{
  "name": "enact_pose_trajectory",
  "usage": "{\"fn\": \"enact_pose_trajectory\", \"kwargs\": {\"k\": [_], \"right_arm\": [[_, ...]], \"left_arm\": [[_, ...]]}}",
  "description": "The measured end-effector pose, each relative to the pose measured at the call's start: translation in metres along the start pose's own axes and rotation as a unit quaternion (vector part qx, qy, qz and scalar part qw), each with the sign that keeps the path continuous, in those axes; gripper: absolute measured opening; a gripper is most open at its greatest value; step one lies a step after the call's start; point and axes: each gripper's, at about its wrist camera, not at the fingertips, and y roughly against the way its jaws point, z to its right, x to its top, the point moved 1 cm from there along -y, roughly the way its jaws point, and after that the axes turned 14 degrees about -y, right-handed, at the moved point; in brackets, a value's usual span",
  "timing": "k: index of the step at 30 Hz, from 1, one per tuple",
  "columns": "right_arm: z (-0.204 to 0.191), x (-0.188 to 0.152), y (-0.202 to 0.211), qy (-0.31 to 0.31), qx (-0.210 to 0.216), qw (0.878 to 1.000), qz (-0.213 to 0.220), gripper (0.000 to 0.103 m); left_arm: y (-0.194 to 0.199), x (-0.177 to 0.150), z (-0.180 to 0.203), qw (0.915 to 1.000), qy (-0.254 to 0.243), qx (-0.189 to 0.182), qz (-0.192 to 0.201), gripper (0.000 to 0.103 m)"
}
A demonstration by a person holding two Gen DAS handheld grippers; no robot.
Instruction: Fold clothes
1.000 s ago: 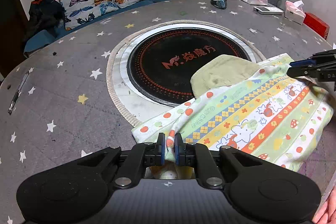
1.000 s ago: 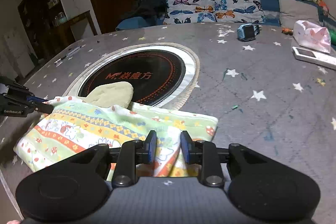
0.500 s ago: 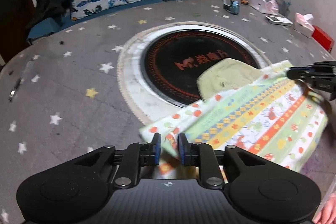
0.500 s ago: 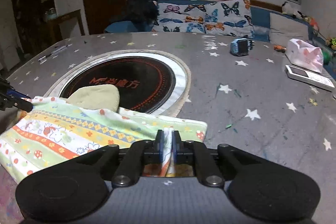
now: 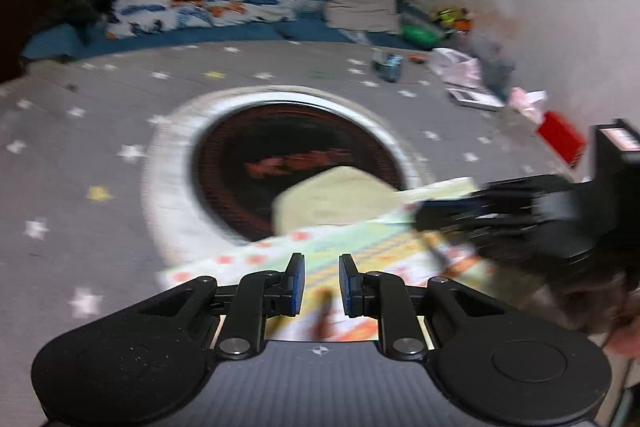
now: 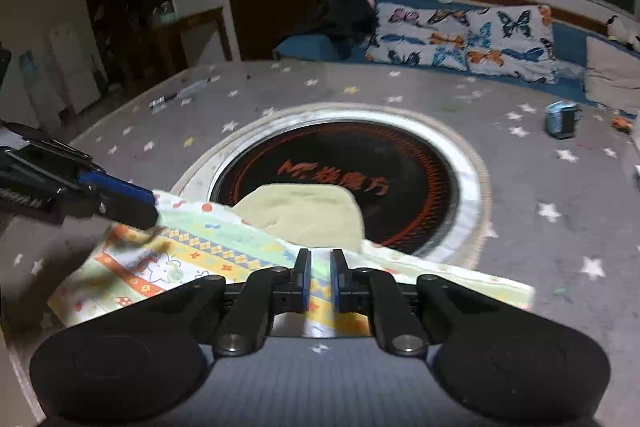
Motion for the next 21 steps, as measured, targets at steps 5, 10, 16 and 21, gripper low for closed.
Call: {"fn": "enact_pose_trajectory", "kwargs": {"k": [5, 10, 16, 21], "right_arm": [[0.006, -0.002, -0.019, -0.020, -0.004, 1.000, -0.004, 0.008], [-0.003, -0.004, -0.001, 0.008, 0.001, 1.000, 0.012, 0.011], [-0.033, -0.027, 0.022, 0.056, 0.055, 0.997, 0.004, 0.011], [-0.053, -0.057, 0.034, 0.113, 0.046, 0.992, 0.004, 0.011]], "left_arm": [[-0.034, 0.001, -0.005, 0.9995, 0.025, 0.012, -0.016, 0.020], [-0.042, -0.004, -0.017, 0.9987, 0.049, -0.001, -0.012, 0.020], [-0.042, -0.005, -0.011, 0.9992, 0.038, 0.007, -0.010, 0.020], [-0.020, -0.013, 0.003, 0.9994, 0.031, 0.009, 0.015, 0.020]]}}
